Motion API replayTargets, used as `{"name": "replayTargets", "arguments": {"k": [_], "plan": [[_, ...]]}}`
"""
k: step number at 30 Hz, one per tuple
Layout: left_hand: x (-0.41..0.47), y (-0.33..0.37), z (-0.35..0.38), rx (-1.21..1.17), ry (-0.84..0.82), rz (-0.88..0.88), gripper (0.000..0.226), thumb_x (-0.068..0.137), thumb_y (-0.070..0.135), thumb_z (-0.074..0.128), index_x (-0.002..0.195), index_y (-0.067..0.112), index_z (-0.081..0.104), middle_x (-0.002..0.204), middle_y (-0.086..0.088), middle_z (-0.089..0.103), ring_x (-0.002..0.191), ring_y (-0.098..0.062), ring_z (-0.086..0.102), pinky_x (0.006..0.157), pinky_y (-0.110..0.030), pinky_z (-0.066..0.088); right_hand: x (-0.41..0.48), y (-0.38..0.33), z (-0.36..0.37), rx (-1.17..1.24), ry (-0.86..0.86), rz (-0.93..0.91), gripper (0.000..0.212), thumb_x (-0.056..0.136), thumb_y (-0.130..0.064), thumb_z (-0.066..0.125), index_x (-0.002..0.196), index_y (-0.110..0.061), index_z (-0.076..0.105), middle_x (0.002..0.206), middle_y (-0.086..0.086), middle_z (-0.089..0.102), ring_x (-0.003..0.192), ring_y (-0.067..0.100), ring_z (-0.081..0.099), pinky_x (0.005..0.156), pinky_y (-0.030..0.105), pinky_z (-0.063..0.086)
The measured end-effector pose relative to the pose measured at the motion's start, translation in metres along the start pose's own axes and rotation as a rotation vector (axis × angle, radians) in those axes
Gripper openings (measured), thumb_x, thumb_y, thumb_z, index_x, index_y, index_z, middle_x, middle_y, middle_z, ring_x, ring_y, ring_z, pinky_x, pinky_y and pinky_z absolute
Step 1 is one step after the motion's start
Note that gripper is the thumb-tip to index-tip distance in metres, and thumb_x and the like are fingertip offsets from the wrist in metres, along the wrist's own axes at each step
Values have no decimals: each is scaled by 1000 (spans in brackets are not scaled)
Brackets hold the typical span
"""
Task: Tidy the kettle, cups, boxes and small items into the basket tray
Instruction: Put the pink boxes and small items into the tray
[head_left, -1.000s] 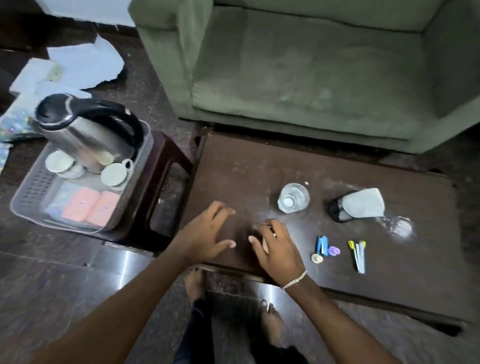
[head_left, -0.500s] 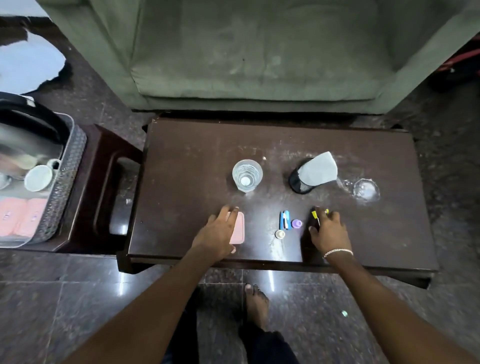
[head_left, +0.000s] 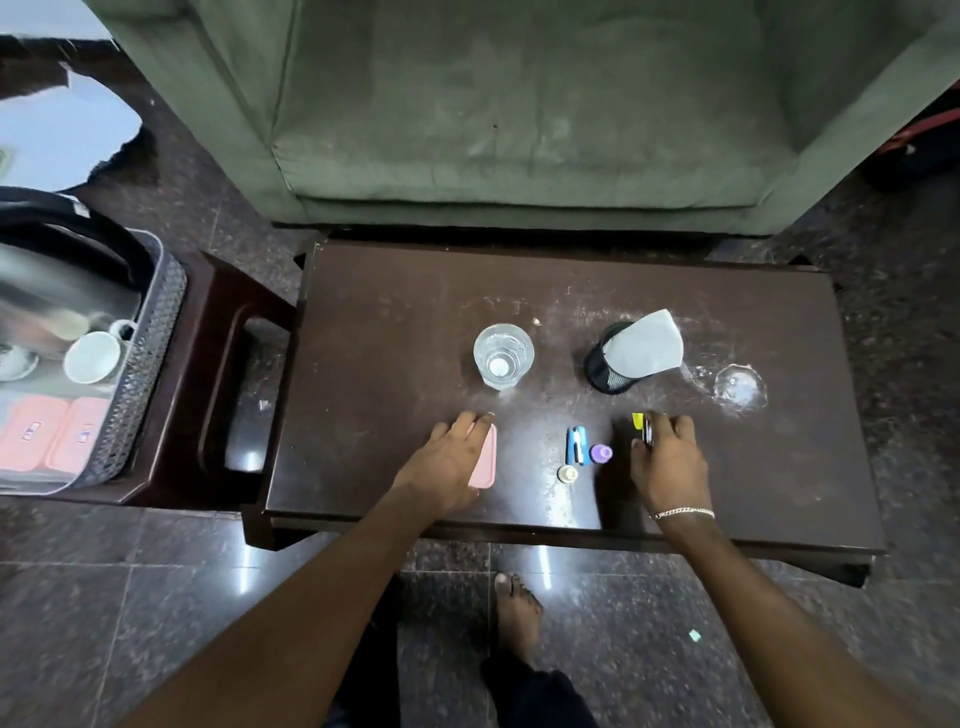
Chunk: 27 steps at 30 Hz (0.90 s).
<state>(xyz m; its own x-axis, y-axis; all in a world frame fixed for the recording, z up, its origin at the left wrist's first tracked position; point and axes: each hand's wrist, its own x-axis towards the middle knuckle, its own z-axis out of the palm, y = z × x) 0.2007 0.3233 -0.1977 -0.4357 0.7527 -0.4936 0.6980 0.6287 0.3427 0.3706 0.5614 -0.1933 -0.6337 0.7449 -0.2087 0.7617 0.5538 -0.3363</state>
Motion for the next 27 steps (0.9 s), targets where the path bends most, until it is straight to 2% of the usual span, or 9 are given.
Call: {"name": "replayTargets", "arguments": {"k": [4,8,12,14,16,18,21,24,27], "plan": [[-18,-12,-32,-46,87,57,103,84,26,79,164,16,15,159,-5,26,123,-32,47,112,-44,42,-3,-45,-19,111,49,-81,38,89,-6,65,127,-6,60,112,17,52,88,43,61,74,43,50],[-41,-37,-73,-103,174,65,100,83,26,77,163,21,17,157,-4,23,125,-34,47,108,-45,45,-9,-109,-33,200,92,-198,41,90,-11,66,130,-13,60,116,12,53,96,36,60,79,41,51],[-74,-83,-114,-114,252,8,104,80,26,80,163,23,18,157,-4,23,130,-35,46,109,-45,46,-21,-190,-37,261,80,-303,39,89,-14,68,128,-15,62,114,8,54,96,28,59,74,31,44],[-95,-113,-132,-96,293,-34,107,78,27,82,163,24,18,157,-4,25,131,-35,47,109,-44,46,-27,-235,-33,304,63,-376,39,89,-12,68,127,-15,64,115,8,57,100,25,59,79,29,40],[-118,-143,-147,-99,322,-61,108,75,27,83,162,22,20,157,-6,29,131,-36,49,111,-46,44,-35,-278,-27,357,35,-436,39,89,-10,69,127,-14,64,114,7,58,92,25,62,81,25,40],[-145,-177,-159,-112,348,-101,107,72,26,84,161,19,24,158,-7,31,134,-35,49,114,-46,42,-47,-323,-17,386,-21,-484,40,90,-12,68,129,-16,63,113,5,56,86,23,64,80,28,46],[-193,-238,-171,-119,366,-185,106,70,25,87,159,16,30,160,-7,34,138,-35,48,116,-42,41,-71,-393,4,427,-99,-556,41,90,-15,68,131,-19,62,114,3,55,87,22,63,80,33,52],[-240,-298,-174,-121,366,-276,107,66,26,91,156,17,33,160,-5,35,135,-34,50,110,-38,43,-95,-455,28,453,-190,-631,41,89,-16,69,129,-18,62,115,4,56,88,24,63,81,34,52],[-281,-359,-171,-145,344,-356,106,67,23,93,155,18,36,159,-5,35,141,-29,45,114,-31,38,-120,-512,58,454,-299,-658,39,88,-19,70,126,-18,62,114,6,56,91,30,63,83,38,52]]}}
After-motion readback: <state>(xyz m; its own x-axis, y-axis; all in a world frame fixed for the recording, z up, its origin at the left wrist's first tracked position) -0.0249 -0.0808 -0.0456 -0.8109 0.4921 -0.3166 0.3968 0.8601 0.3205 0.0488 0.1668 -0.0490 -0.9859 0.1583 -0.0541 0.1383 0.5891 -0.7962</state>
